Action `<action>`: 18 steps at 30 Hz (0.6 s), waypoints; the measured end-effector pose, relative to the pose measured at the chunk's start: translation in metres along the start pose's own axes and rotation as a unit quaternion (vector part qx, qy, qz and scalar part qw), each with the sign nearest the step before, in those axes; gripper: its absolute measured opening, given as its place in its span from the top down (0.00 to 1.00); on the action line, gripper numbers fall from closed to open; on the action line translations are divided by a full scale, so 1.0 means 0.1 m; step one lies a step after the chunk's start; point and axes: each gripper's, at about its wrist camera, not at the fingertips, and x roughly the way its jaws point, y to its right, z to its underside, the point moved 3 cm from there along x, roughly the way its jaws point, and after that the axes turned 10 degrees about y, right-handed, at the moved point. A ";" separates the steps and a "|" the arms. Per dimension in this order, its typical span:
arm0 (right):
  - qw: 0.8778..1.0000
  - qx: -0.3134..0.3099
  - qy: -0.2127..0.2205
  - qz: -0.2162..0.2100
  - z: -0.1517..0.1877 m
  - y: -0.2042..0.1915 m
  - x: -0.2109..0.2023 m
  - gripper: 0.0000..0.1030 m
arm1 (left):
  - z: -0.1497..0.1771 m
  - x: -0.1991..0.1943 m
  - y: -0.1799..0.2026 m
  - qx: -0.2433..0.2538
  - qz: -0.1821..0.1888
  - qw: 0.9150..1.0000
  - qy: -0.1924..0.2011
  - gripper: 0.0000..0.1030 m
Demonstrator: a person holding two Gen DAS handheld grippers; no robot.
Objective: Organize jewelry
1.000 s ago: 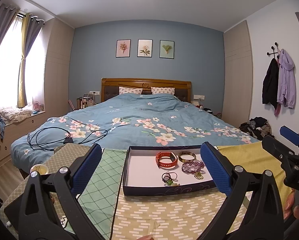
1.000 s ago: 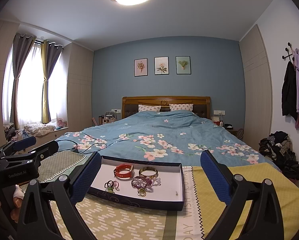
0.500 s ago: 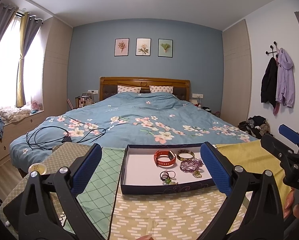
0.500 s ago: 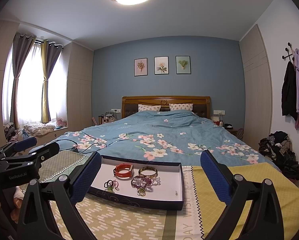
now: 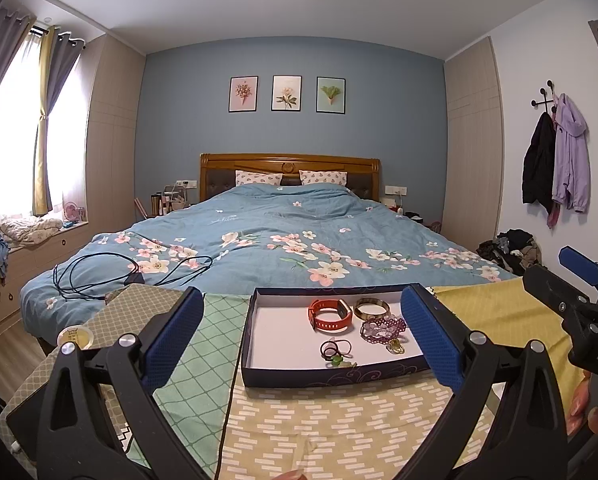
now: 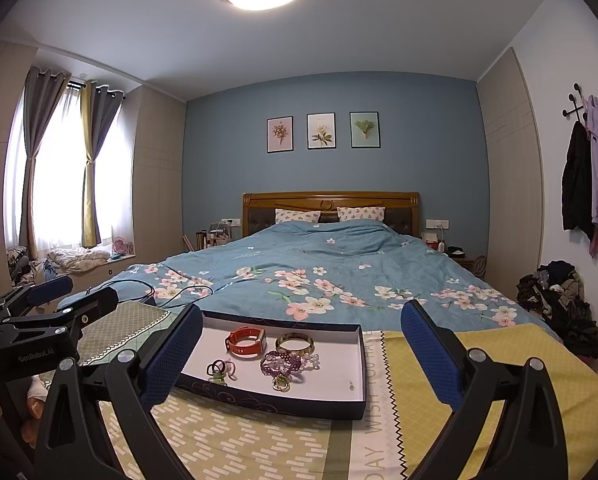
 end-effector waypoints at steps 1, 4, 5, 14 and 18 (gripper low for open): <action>1.000 0.000 0.000 0.000 0.00 0.01 0.00 0.07 | 0.00 0.00 0.00 0.000 0.001 1.000 0.000 0.06; 1.000 -0.001 0.000 0.000 0.00 0.01 0.00 0.07 | 0.00 0.00 0.00 0.000 0.001 1.000 -0.001 0.06; 1.000 -0.001 0.000 0.000 0.00 0.01 0.00 0.07 | 0.00 -0.01 0.00 -0.001 0.001 1.000 -0.001 0.06; 1.000 0.000 0.000 0.001 0.01 0.01 -0.01 0.07 | 0.00 -0.01 0.00 0.002 0.000 1.000 0.002 0.06; 1.000 -0.003 -0.002 0.000 0.01 0.02 -0.01 0.07 | 0.03 -0.03 0.01 0.007 0.003 1.000 0.007 0.06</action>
